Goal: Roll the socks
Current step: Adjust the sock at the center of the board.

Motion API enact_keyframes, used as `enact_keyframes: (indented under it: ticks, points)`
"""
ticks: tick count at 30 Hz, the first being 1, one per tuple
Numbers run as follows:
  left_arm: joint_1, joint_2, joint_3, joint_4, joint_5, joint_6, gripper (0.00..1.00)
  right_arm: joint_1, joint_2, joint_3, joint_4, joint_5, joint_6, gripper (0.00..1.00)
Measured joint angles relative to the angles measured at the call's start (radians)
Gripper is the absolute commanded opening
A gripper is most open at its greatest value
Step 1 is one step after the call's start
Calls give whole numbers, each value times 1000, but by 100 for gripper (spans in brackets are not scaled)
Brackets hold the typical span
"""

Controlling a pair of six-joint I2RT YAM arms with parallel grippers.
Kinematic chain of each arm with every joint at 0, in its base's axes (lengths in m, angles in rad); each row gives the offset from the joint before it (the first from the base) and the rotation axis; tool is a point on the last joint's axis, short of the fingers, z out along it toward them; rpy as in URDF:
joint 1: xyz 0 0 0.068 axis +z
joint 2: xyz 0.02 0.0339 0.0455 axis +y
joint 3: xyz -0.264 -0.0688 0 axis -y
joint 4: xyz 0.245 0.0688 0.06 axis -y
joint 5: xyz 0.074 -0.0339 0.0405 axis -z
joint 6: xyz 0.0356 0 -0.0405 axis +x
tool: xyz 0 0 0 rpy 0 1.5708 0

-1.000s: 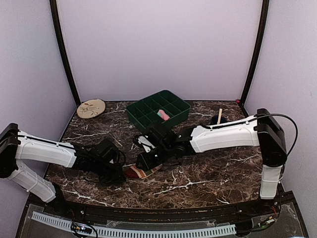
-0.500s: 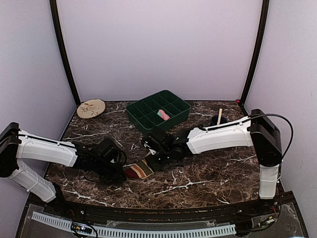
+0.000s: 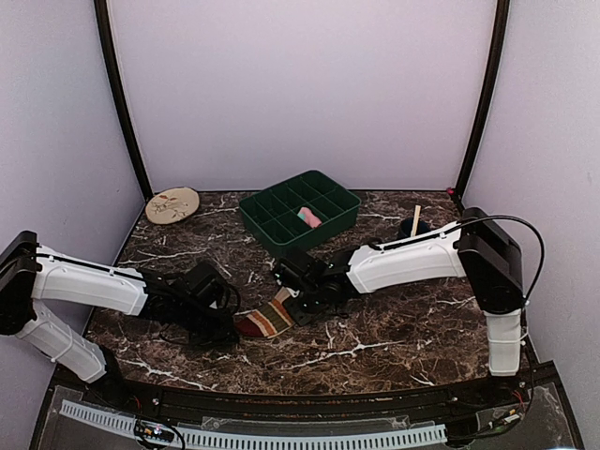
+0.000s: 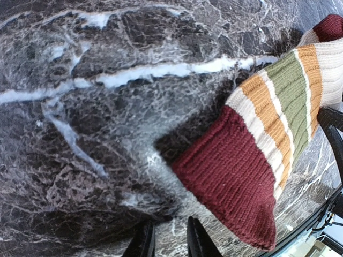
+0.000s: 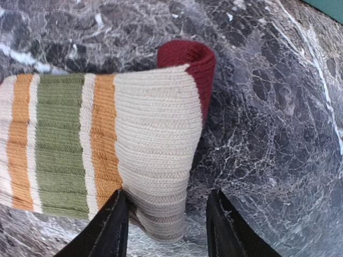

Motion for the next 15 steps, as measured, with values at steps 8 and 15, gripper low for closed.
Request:
enact_keyframes:
  ticks: [8,15]
  points:
    - [-1,5,2,1,0,5,24,-10,11,0,1,-5,-23,27]
    - [-2,9,8,-6,-1,7,24,-31,11,-4,10,-36,-21,20]
